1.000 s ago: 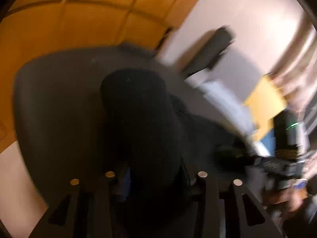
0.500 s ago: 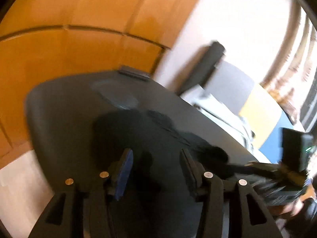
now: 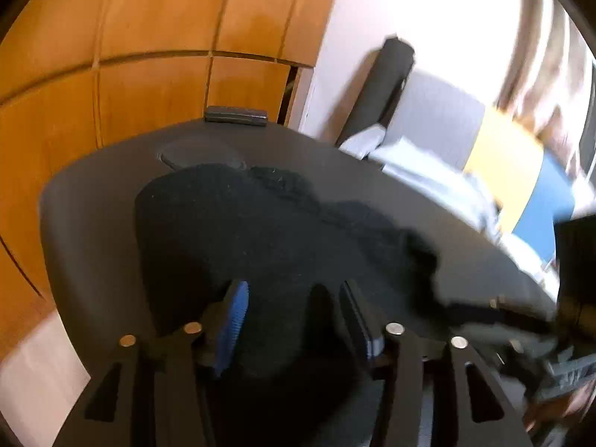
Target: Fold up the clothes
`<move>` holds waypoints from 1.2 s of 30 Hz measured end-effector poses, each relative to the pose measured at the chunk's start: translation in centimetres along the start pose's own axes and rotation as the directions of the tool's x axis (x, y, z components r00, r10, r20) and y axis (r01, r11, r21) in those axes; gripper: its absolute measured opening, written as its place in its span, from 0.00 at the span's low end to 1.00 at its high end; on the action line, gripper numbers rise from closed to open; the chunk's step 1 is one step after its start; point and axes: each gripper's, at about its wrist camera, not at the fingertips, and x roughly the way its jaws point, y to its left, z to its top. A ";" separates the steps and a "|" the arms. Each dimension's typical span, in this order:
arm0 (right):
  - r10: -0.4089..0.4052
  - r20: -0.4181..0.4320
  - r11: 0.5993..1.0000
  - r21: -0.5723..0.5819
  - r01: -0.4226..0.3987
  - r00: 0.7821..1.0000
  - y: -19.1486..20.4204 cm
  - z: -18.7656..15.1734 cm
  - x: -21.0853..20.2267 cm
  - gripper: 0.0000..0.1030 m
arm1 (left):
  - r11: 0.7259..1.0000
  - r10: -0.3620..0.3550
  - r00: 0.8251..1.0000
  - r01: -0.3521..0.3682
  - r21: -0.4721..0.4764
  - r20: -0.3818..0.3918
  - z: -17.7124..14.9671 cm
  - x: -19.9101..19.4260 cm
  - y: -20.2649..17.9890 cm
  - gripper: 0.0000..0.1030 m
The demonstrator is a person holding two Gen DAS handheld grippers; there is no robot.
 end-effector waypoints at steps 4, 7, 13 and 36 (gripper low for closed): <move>-0.046 0.046 0.993 0.113 0.041 0.998 -1.4 -4.3 -5.4 0.82 | 0.997 -0.072 0.997 0.072 -0.002 0.027 -0.6 -2.2 -1.9 0.83; -0.153 0.059 0.960 0.244 0.134 0.986 -3.4 -9.3 -9.9 0.89 | 0.988 -0.097 0.995 0.098 0.119 -0.009 -2.6 -2.6 -7.2 0.83; -0.465 0.099 0.792 0.491 0.363 0.880 -6.4 -21.4 -23.7 1.00 | 0.891 -0.278 0.932 0.341 0.301 -0.231 -9.7 -4.3 -19.6 0.81; -0.848 0.042 0.436 0.620 0.652 0.528 0.3 -30.0 -36.6 1.00 | 0.750 -0.259 0.950 0.313 0.583 -0.177 -14.4 -16.1 -35.7 0.76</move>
